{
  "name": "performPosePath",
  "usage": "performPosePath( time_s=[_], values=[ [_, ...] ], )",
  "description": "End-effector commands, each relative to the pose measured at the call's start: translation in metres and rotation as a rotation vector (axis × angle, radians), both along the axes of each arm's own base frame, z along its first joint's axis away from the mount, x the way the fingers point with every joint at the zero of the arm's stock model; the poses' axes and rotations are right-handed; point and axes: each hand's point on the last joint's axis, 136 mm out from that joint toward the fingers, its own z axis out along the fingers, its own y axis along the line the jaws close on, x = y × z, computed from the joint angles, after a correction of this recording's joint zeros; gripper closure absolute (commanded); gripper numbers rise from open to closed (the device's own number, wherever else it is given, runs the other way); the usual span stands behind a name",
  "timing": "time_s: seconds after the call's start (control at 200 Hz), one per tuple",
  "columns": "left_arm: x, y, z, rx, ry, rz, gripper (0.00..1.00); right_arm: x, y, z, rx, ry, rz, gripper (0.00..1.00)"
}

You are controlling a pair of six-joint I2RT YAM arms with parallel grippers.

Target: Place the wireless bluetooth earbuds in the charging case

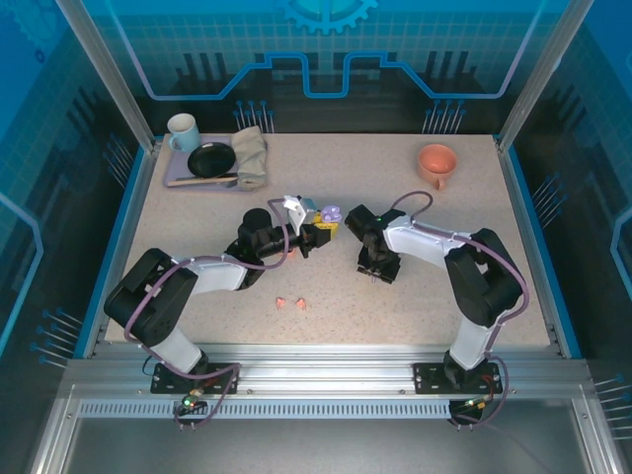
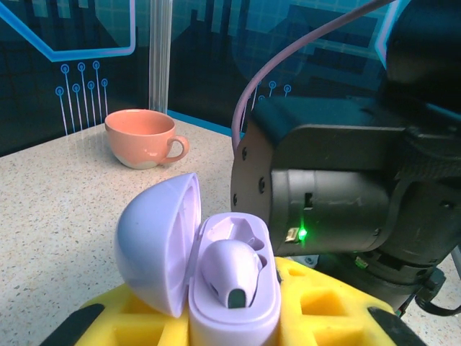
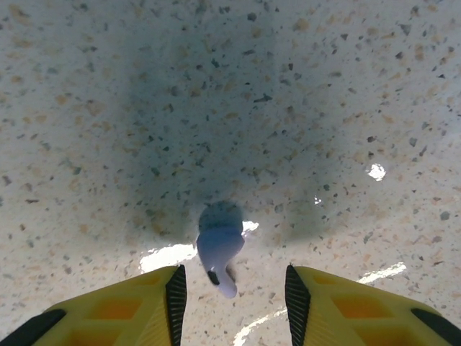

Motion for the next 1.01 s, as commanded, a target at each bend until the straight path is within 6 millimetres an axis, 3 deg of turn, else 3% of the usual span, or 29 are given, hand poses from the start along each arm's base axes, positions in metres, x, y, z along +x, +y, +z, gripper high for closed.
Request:
performPosePath(
  time_s=[0.0,1.0],
  values=[
    [0.002,-0.001,0.027,-0.047,-0.071,-0.011,1.00,0.003,-0.003,-0.002,-0.008,0.014,-0.050,0.57],
    [0.002,-0.002,0.021,-0.049,-0.055,-0.015,1.00,0.016,-0.015,-0.029,-0.030,0.030,-0.109,0.67]
  ],
)
